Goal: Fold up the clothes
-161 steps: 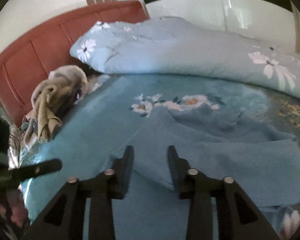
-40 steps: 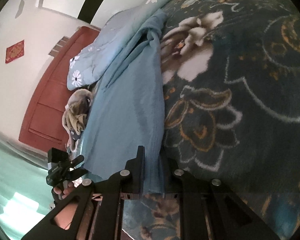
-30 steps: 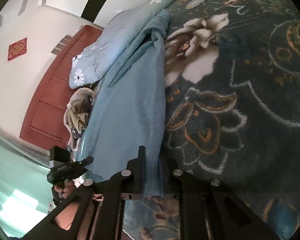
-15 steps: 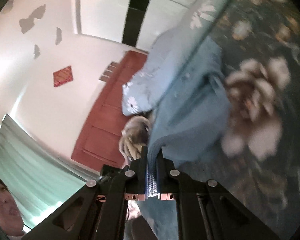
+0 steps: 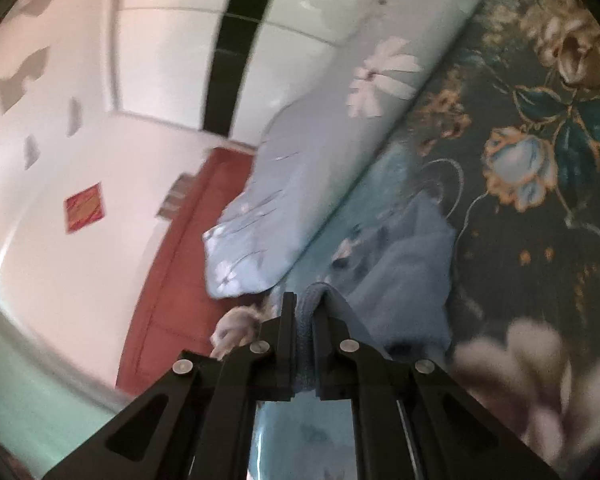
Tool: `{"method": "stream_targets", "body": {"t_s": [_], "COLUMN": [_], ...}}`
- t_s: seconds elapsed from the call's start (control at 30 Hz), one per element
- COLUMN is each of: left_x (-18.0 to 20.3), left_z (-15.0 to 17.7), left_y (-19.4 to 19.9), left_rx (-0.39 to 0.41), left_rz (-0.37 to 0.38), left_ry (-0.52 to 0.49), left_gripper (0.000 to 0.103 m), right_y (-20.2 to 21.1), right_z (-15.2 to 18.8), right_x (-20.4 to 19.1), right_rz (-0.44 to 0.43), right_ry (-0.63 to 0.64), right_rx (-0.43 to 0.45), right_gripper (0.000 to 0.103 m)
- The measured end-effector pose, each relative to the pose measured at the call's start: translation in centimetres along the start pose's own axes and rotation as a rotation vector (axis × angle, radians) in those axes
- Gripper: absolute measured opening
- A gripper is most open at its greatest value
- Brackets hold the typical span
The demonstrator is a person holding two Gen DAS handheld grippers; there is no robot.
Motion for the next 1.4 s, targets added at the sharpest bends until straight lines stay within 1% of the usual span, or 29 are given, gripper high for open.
{"method": "stream_targets", "body": {"t_s": [0.13,0.27,0.3,0.37,0.43,0.47,0.5,0.53,0.57,0.6,0.63,0.7,0.73,0.8,0.87,0.93,1.0,1.07,1.1,1.2,1.3,1.33,1.37,1.4], "left_x": [-2.9,-5.4,-5.8,-6.3,-6.3,-6.2,-6.1,-5.9,-5.7,-5.5,-5.4,-5.1,-5.0,-4.7,-4.3,-4.2,-4.4,-4.6,-4.7,-4.2,-3.9,-3.9,-3.9,-4.1], "left_z": [-2.5,-3.8,-4.0,-4.3,-4.4,-4.4,-4.4,-4.4,-4.4,-4.4,-4.2,-3.6,-3.3,-2.2,-0.6,1.5,3.5,5.4,6.0,6.9,7.0,6.9,6.9,6.8], "left_y": [-3.1,-5.0,-5.4,-5.9,-6.0,-5.8,-5.5,-5.0,-4.4,-3.8,-3.3,-2.4,-2.0,-1.5,-1.5,-1.6,-1.8,-2.3,-2.6,-3.0,-3.6,-3.7,-3.7,-3.6], "left_rx": [-0.017,-0.031,-0.036,-0.050,-0.057,-0.056,-0.050,-0.039,-0.026,-0.010,-0.001,0.005,0.008,-0.006,-0.038,-0.081,-0.123,-0.167,-0.176,-0.163,-0.161,-0.150,-0.142,-0.134], "left_rz": [-0.059,-0.103,-0.114,-0.126,-0.113,-0.099,-0.083,-0.065,-0.050,-0.039,-0.041,-0.076,-0.093,-0.137,-0.172,-0.216,-0.254,-0.268,-0.273,-0.285,-0.272,-0.280,-0.287,-0.294], "left_ry": [0.040,0.072,0.077,0.084,0.093,0.099,0.106,0.114,0.119,0.123,0.120,0.098,0.087,0.056,0.019,-0.030,-0.057,-0.075,-0.085,-0.115,-0.082,-0.074,-0.063,-0.046], "left_gripper": [0.008,0.008,0.008,0.010,0.011,0.015,0.026,0.034,0.050,0.059,0.060,0.062,0.062,0.063,0.063,0.064,0.064,0.065,0.065,0.066,0.063,0.060,0.049,0.034], "right_y": [-3.0,-5.2,-5.9,-6.6,-7.0,-7.1,-7.0,-6.8,-6.6,-6.4,-6.1,-5.0,-4.5,-3.3,-2.3,-1.4,-0.8,-0.5,-0.5,-0.9,-2.0,-2.2,-2.4,-2.6], "right_z": [-2.3,-3.7,-3.9,-4.1,-4.3,-4.3,-4.4,-4.4,-4.5,-4.5,-4.5,-4.3,-4.1,-3.6,-2.4,-0.8,0.9,2.4,3.0,4.1,4.5,4.6,4.7,4.7], "right_x": [2.1,3.9,4.3,4.9,5.5,5.6,5.5,5.3,5.0,4.6,4.2,3.5,3.3,3.1,3.6,4.3,4.9,5.1,5.3,5.2,4.7,4.6,4.4,4.4], "right_rz": [0.096,0.169,0.199,0.233,0.257,0.262,0.263,0.264,0.260,0.255,0.258,0.281,0.293,0.309,0.310,0.307,0.297,0.274,0.260,0.235,0.219,0.220,0.222,0.222], "right_ry": [-0.032,-0.048,-0.047,-0.051,-0.060,-0.062,-0.056,-0.048,-0.038,-0.026,-0.009,0.032,0.047,0.069,0.061,0.040,0.024,0.016,0.006,-0.004,-0.011,-0.011,-0.010,-0.011], "right_rx": [-0.006,-0.017,-0.029,-0.044,-0.059,-0.064,-0.064,-0.064,-0.064,-0.064,-0.059,-0.043,-0.035,-0.033,-0.050,-0.078,-0.105,-0.134,-0.143,-0.158,-0.164,-0.163,-0.161,-0.158], "right_gripper": [0.006,0.006,0.006,0.006,0.007,0.007,0.007,0.007,0.008,0.012,0.016,0.041,0.044,0.044,0.044,0.044,0.044,0.045,0.050,0.051,0.051,0.051,0.051,0.048]}}
Point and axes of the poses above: each gripper's, at about its wrist camera, not at the fingertips, and y roughly against the way its jaws point, x to its right, z to its underside, the point moved 5 cm from there along -y, roughly the way its jaws point, and after that the axes turned 1 degree about -x, right-handed, at the moved point
